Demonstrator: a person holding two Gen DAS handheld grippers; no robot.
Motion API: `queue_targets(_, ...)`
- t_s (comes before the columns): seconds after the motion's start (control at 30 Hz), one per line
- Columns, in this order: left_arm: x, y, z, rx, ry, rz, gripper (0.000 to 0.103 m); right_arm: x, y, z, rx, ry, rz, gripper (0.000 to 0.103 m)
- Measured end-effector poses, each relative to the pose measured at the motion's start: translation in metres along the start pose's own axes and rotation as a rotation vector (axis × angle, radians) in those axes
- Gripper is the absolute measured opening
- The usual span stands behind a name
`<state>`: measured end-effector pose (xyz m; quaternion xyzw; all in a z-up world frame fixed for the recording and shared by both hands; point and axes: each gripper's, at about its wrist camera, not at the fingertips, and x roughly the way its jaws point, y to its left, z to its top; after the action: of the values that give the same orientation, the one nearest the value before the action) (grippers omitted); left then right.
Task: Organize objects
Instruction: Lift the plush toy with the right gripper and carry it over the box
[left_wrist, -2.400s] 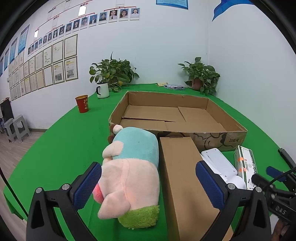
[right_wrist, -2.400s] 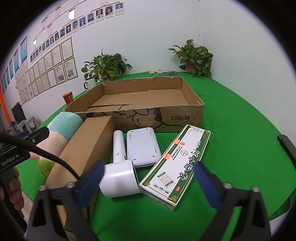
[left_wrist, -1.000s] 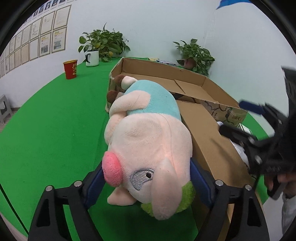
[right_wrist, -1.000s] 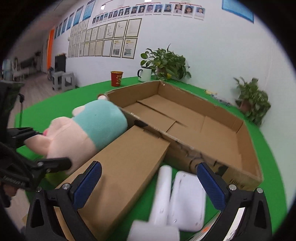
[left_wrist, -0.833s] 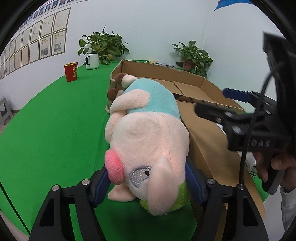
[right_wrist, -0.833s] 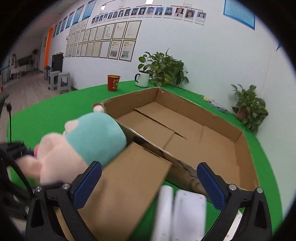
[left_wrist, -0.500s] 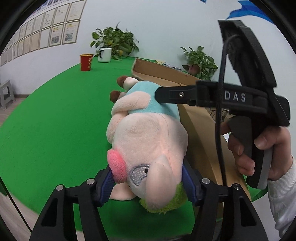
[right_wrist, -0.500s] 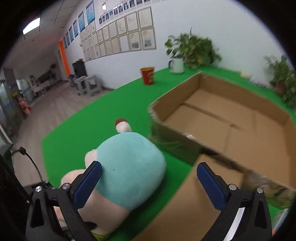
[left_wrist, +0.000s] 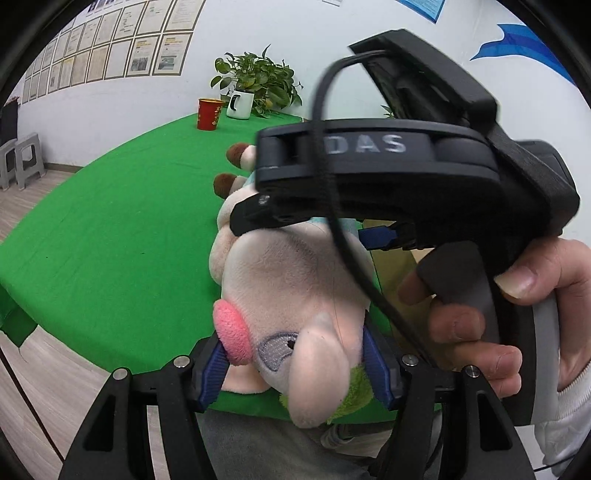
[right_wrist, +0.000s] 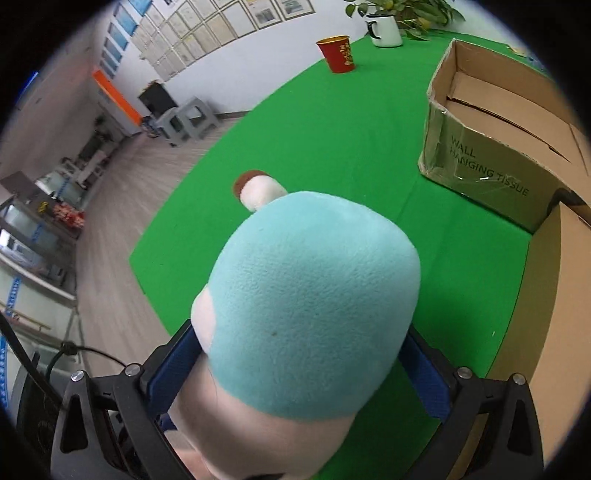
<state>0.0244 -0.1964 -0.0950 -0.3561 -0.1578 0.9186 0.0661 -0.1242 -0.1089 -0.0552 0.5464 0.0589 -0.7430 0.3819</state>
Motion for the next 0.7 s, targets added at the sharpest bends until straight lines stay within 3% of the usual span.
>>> queue_targets(0.23, -0.006, 0.019, -0.002, -0.041, -0.003, -0.036, 0.058, 0.004, 0.013, 0.004, -0.018, -0.009, -0.083, 0.096)
queue_targets(0.5, -0.012, 0.008, 0.001, 0.071, 0.011, -0.037, 0.056, -0.016, 0.003, -0.007, 0.013, -0.115, -0.068, 0.081)
queue_targets(0.7, -0.030, -0.009, 0.014, 0.117, -0.058, -0.048, 0.055, -0.044, 0.009, 0.000, -0.019, -0.205, -0.086, 0.079)
